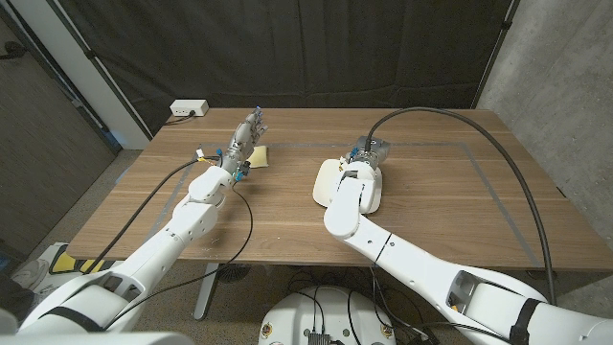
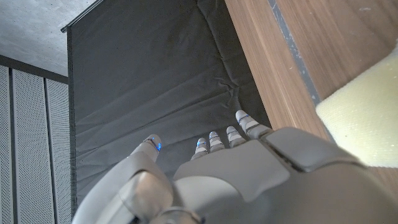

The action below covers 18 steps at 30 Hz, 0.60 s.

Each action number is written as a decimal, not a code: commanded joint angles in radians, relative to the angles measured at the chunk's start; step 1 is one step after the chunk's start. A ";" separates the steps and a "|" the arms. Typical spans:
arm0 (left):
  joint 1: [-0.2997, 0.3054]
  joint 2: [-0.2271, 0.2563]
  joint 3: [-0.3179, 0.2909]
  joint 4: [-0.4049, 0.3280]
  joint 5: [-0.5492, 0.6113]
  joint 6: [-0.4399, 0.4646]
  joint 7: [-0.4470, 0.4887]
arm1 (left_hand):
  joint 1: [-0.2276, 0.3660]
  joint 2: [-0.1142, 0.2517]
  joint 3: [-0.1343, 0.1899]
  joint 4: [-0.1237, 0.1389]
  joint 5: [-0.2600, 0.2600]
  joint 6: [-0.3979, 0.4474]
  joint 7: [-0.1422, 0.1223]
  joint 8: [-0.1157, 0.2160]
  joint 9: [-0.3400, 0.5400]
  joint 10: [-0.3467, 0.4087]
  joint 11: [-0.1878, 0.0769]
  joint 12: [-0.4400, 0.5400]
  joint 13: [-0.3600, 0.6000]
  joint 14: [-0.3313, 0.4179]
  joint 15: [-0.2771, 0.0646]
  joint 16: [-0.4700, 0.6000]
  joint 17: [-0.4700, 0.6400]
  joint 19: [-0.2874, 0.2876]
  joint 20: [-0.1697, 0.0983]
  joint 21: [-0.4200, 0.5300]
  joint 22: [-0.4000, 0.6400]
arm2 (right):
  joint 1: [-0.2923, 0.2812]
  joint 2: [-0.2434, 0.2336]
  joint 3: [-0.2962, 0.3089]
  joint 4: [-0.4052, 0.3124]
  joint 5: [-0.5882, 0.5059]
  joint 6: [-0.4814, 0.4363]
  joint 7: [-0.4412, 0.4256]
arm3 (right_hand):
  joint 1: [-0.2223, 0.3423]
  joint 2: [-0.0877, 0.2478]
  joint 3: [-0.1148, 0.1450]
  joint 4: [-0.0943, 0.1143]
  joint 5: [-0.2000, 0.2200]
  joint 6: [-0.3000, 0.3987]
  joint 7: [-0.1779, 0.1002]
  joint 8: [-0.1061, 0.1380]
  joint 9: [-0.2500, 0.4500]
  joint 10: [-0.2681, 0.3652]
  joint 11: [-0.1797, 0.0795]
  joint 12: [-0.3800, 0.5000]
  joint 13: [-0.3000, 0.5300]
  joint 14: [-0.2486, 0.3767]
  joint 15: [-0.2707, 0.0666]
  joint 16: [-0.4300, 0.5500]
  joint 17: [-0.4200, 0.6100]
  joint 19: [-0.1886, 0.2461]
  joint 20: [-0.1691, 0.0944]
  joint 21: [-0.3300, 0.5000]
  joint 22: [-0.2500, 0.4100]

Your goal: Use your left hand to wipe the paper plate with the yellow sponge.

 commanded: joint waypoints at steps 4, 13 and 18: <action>0.001 0.025 -0.013 -0.012 0.020 -0.013 0.017 | 0.001 0.000 0.002 -0.005 -0.001 0.008 -0.001 -0.005 0.001 0.005 -0.002 -0.001 0.004 0.003 -0.008 -0.003 0.002 0.007 -0.012 -0.002 0.002 | -0.080 0.073 0.119 -0.001 -0.151 0.117 0.067 | 0.002 -0.005 0.004 -0.003 0.000 0.018 0.003 0.008 0.000 0.015 0.002 0.004 0.005 0.019 -0.150 0.005 0.002 0.015 -0.026 0.010 0.002; 0.007 0.038 -0.014 -0.028 0.027 -0.008 0.022 | 0.002 -0.001 0.001 -0.006 -0.002 0.008 -0.001 -0.006 0.001 0.004 -0.003 -0.002 0.004 0.003 -0.007 -0.003 0.002 0.008 -0.010 -0.002 0.002 | -0.124 0.118 0.173 -0.004 -0.184 0.161 0.122 | -0.011 -0.021 -0.004 -0.002 -0.002 0.018 0.005 0.006 0.000 0.009 0.009 0.000 0.005 0.020 -0.147 0.001 0.003 0.014 -0.018 0.013 0.002; 0.005 0.059 -0.009 -0.041 0.063 -0.005 0.040 | 0.004 -0.003 0.000 -0.007 -0.003 0.010 -0.005 -0.006 0.001 0.006 -0.003 -0.002 0.004 0.003 -0.010 -0.004 0.002 0.010 -0.010 -0.002 0.002 | -0.142 0.136 0.193 -0.002 -0.189 0.170 0.121 | -0.006 -0.020 0.000 -0.006 -0.001 0.033 0.005 0.011 0.000 0.020 0.007 0.003 0.005 0.026 -0.148 0.000 0.002 0.015 -0.017 0.016 0.002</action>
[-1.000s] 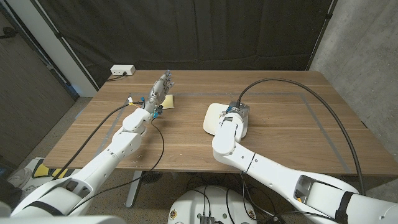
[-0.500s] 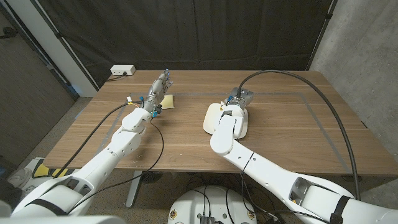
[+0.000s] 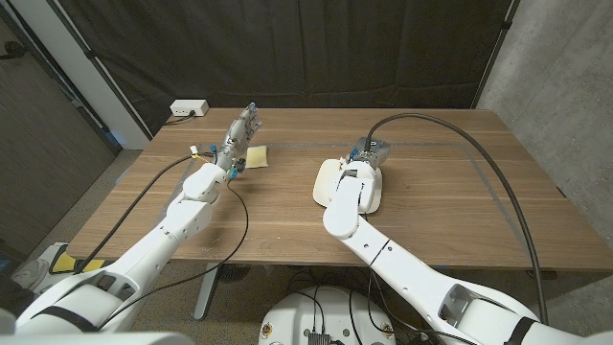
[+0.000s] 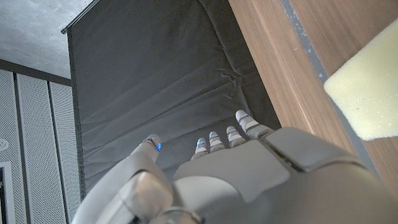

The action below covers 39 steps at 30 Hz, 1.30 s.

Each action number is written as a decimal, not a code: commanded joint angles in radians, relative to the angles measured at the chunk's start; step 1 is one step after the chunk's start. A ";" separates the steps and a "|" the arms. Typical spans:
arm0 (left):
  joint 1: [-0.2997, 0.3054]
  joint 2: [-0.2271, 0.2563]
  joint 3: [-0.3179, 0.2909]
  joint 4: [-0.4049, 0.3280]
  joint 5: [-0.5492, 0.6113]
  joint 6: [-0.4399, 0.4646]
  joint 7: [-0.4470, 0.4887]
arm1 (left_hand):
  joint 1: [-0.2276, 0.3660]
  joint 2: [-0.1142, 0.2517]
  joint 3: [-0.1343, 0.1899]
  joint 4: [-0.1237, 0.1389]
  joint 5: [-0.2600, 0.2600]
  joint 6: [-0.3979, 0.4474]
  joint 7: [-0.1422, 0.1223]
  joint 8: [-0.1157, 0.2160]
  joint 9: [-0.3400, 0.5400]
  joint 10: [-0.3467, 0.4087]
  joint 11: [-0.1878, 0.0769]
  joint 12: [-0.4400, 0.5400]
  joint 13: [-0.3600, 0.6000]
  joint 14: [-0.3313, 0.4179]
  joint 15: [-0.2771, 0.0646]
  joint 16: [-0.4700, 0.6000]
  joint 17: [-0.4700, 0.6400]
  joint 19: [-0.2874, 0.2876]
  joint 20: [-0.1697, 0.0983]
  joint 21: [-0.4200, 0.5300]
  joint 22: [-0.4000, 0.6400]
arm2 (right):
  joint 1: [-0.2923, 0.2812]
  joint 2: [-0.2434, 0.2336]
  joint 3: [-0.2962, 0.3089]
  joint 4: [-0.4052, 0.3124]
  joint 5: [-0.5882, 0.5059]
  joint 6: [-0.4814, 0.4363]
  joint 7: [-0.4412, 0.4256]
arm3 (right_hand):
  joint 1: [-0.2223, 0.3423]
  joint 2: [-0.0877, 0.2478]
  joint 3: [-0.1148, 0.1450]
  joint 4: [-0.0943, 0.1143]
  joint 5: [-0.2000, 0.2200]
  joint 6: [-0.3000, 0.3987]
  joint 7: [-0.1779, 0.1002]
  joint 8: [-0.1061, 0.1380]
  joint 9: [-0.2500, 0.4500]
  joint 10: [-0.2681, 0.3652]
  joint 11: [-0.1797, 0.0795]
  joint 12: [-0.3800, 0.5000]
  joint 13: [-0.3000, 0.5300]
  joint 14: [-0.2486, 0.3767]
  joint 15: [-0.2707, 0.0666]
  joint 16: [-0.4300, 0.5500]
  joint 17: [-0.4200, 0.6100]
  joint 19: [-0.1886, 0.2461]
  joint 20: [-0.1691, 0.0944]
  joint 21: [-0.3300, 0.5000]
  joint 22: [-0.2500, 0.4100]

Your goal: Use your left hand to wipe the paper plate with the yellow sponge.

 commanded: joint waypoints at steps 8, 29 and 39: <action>-0.006 0.082 0.013 -0.044 0.220 -0.029 0.144 | 0.170 -0.030 0.041 -0.135 -0.034 0.158 0.021 0.022 -0.001 0.158 0.009 0.026 0.005 0.192 0.002 0.024 0.003 0.131 0.057 0.029 0.005 | -0.064 0.070 0.086 0.007 -0.069 0.065 0.055 | 0.009 -0.005 0.007 -0.005 0.000 0.045 0.005 0.019 0.003 0.023 -0.001 0.003 0.001 0.021 -0.145 -0.003 0.002 0.010 -0.018 0.011 0.001; -0.026 0.237 0.057 -0.192 0.815 0.213 0.545 | 0.426 -0.081 0.111 -0.289 -0.055 0.441 0.021 0.073 0.003 0.449 -0.036 0.041 0.014 0.556 -0.078 0.083 0.037 0.449 0.056 0.165 0.015 | -0.044 0.100 0.107 0.059 -0.106 0.086 0.152 | 0.027 -0.003 0.023 -0.018 0.001 0.057 0.000 0.015 0.002 0.014 -0.005 -0.005 0.001 0.001 -0.141 -0.018 0.000 0.000 -0.021 0.013 0.001; -0.056 0.277 0.119 -0.218 0.937 0.336 0.523 | 0.437 -0.095 0.104 -0.268 -0.062 0.514 0.031 0.089 0.003 0.501 -0.036 0.042 0.015 0.608 -0.086 0.093 0.046 0.518 0.043 0.196 0.013 | -0.035 0.110 0.116 0.079 -0.123 0.096 0.197 | 0.030 -0.005 0.026 -0.019 0.000 0.053 -0.003 0.009 0.002 -0.008 -0.003 -0.016 0.000 -0.024 -0.139 -0.025 0.001 -0.018 -0.019 0.009 -0.001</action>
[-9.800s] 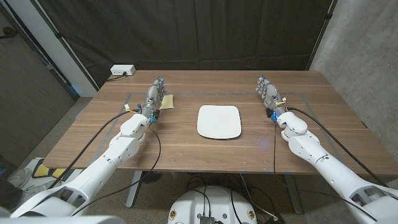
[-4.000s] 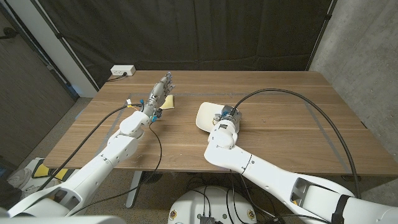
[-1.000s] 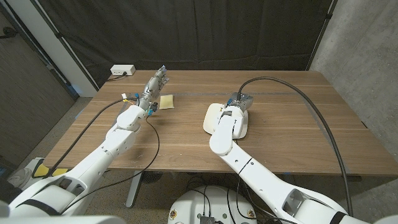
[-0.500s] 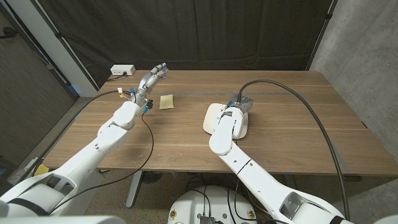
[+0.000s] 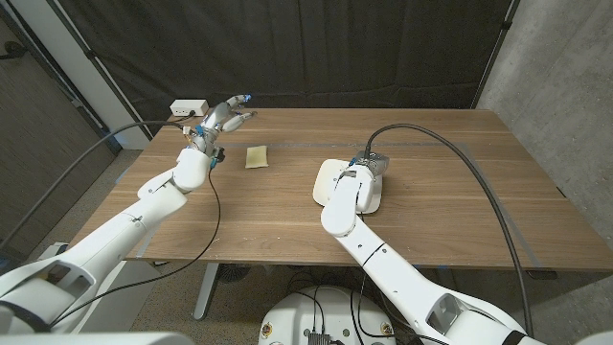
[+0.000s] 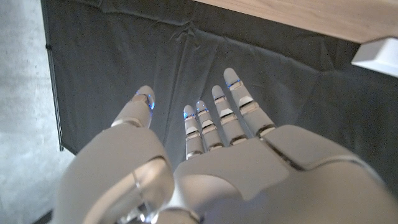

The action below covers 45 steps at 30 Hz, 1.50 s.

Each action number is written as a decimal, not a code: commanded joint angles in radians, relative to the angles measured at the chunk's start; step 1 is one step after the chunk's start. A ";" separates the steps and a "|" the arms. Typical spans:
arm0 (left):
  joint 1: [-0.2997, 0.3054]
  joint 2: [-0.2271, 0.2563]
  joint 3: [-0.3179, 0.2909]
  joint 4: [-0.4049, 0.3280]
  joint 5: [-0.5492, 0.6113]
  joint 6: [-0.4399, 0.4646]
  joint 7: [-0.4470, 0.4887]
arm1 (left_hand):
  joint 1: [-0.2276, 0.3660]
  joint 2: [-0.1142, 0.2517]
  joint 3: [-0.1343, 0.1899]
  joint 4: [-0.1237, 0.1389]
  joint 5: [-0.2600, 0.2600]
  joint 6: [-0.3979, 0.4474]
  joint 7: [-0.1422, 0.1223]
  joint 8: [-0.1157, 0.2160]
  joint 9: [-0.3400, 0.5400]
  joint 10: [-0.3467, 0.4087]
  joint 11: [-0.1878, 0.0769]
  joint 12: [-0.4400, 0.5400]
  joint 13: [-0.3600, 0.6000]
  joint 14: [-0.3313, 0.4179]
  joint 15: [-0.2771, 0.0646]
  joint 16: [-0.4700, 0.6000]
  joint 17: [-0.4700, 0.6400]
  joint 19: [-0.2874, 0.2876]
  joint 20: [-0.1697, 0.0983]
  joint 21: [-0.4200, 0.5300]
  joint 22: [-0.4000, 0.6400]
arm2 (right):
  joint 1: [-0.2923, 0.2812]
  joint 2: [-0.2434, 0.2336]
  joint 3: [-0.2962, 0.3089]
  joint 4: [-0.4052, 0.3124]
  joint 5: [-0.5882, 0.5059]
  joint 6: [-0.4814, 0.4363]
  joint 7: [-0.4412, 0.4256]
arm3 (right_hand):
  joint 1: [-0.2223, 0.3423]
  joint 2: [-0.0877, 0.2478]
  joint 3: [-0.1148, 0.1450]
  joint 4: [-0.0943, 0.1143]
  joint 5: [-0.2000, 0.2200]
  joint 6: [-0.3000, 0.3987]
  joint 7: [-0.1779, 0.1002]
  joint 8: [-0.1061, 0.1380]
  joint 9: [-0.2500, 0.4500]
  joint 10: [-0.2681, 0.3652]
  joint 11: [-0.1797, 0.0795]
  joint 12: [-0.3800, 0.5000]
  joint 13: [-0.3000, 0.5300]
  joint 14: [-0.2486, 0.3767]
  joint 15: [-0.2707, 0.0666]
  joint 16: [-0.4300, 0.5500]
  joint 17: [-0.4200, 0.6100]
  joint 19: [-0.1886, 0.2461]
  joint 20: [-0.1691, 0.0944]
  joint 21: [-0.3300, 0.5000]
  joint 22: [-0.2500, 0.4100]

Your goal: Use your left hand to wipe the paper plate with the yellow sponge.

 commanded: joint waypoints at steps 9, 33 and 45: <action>-0.079 0.098 0.143 -0.079 0.282 0.278 -0.124 | -0.011 -0.014 -0.016 0.033 -0.004 0.011 0.004 -0.014 0.003 0.021 0.017 -0.019 0.007 0.018 -0.065 -0.008 0.006 0.045 0.011 0.026 -0.001 | 0.010 0.014 0.012 0.024 -0.013 0.012 0.059 | 0.004 0.000 0.006 0.004 0.000 0.005 0.001 -0.001 0.002 -0.010 0.002 -0.002 0.003 -0.011 -0.137 0.000 0.002 -0.012 -0.020 0.003 -0.001; -0.171 0.129 0.313 -0.104 0.563 0.387 -0.338 | 0.070 -0.048 -0.025 0.022 0.015 0.048 0.033 -0.031 0.009 0.027 0.022 -0.022 0.011 0.028 -0.045 -0.038 -0.007 0.099 0.040 0.049 -0.005 | 0.037 -0.004 -0.006 0.032 0.028 0.014 0.089 | -0.015 0.008 0.006 0.019 0.001 0.038 0.000 0.004 0.002 0.003 0.012 0.000 0.002 -0.012 -0.133 0.007 0.006 -0.017 -0.018 0.006 -0.002; -0.164 0.139 0.338 -0.147 0.693 0.449 -0.362 | 0.105 -0.033 -0.014 0.020 0.018 0.061 0.039 -0.037 0.009 0.072 0.020 -0.014 0.011 0.081 -0.060 -0.025 -0.007 0.128 0.029 0.061 -0.005 | 0.049 -0.020 -0.021 0.029 0.068 -0.001 0.076 | -0.019 0.008 0.007 0.020 0.002 0.041 0.002 0.002 0.002 0.008 0.011 0.001 0.002 -0.011 -0.133 0.007 0.005 -0.018 -0.017 0.008 -0.003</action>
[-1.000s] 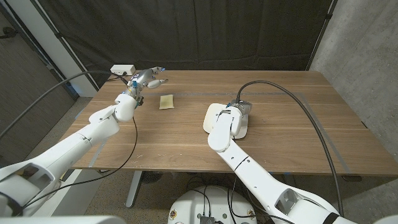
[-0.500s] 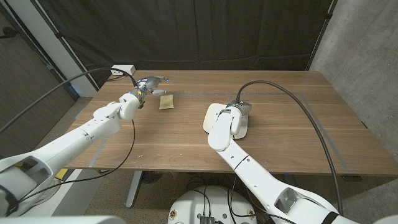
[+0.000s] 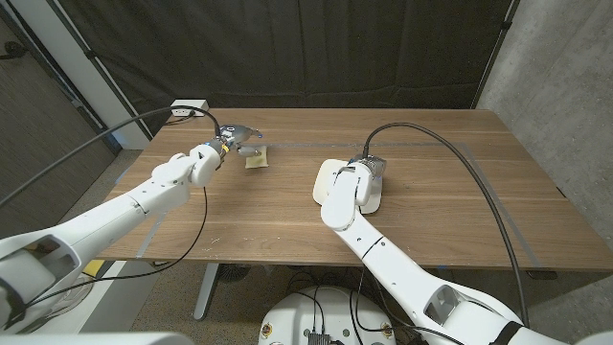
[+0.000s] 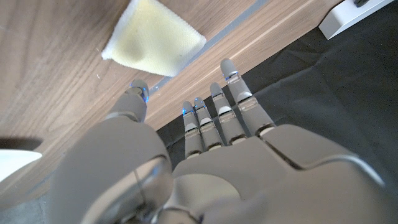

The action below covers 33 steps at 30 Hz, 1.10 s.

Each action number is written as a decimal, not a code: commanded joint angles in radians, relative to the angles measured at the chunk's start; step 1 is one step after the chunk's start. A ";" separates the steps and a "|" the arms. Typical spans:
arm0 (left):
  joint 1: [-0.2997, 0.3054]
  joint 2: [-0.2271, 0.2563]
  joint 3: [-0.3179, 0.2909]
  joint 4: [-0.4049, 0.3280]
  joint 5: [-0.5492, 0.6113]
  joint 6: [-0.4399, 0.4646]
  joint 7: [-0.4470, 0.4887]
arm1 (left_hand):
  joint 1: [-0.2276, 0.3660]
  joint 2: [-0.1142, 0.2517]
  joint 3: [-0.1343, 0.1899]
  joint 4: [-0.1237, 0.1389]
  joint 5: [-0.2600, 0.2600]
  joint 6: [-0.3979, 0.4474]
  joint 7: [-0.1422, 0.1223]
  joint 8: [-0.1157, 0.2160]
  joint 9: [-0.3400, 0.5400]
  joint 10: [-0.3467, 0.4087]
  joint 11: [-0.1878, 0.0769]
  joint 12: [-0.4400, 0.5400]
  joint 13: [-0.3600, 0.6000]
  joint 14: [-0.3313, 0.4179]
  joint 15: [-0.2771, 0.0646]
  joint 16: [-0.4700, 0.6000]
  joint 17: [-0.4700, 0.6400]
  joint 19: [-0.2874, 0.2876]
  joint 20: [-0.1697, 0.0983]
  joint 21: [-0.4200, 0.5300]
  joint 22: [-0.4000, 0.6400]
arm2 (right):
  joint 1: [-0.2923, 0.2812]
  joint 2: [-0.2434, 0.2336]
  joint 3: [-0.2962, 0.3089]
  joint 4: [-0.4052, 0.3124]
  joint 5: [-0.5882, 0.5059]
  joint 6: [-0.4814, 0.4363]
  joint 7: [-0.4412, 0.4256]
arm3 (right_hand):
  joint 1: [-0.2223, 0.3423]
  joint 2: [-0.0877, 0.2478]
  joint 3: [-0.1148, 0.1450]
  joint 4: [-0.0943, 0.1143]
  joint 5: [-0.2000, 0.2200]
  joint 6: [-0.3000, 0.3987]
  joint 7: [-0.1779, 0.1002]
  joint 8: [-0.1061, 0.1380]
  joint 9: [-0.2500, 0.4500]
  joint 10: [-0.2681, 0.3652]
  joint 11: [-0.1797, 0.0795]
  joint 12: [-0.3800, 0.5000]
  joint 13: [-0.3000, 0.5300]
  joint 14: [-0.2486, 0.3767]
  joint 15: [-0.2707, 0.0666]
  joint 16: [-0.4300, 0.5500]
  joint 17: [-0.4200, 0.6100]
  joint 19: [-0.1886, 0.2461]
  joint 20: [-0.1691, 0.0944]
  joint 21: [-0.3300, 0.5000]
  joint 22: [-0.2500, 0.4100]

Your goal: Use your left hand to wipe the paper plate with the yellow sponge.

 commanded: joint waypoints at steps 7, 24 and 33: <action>-0.001 -0.012 0.044 -0.017 0.179 0.101 -0.046 | 0.028 -0.013 0.001 -0.002 0.009 -0.010 -0.008 -0.012 0.005 -0.001 0.009 -0.002 0.003 0.018 -0.051 0.001 -0.001 0.028 -0.006 0.015 0.002 | 0.019 -0.030 -0.024 -0.011 0.065 -0.024 -0.017 | -0.011 -0.001 0.005 0.006 0.003 0.012 -0.003 0.001 0.002 0.008 0.001 0.001 0.002 -0.002 -0.130 0.007 0.002 -0.008 -0.017 0.005 0.002; -0.046 -0.050 0.067 0.054 0.142 0.060 -0.106 | -0.064 -0.075 -0.083 0.048 0.005 -0.037 -0.029 -0.035 0.008 -0.036 0.049 -0.013 0.005 -0.026 -0.009 -0.018 0.004 0.039 0.010 0.015 0.000 | 0.048 -0.068 -0.051 -0.021 0.147 -0.051 -0.038 | -0.013 -0.001 0.008 0.005 0.004 0.013 -0.001 -0.003 0.002 0.013 0.003 0.001 0.002 0.004 -0.130 0.009 0.001 -0.008 -0.016 0.007 0.001; -0.089 -0.089 0.109 0.129 0.161 0.053 -0.104 | -0.032 -0.024 -0.061 0.049 0.011 -0.014 -0.018 -0.031 0.008 0.012 0.027 0.000 0.005 0.015 -0.040 -0.006 0.003 0.058 -0.002 0.021 0.000 | 0.073 -0.090 -0.076 -0.018 0.201 -0.078 -0.055 | -0.014 -0.002 0.010 0.004 0.004 0.009 -0.001 -0.006 0.002 0.012 0.002 0.000 0.002 0.005 -0.128 0.008 0.000 -0.008 -0.016 0.009 0.001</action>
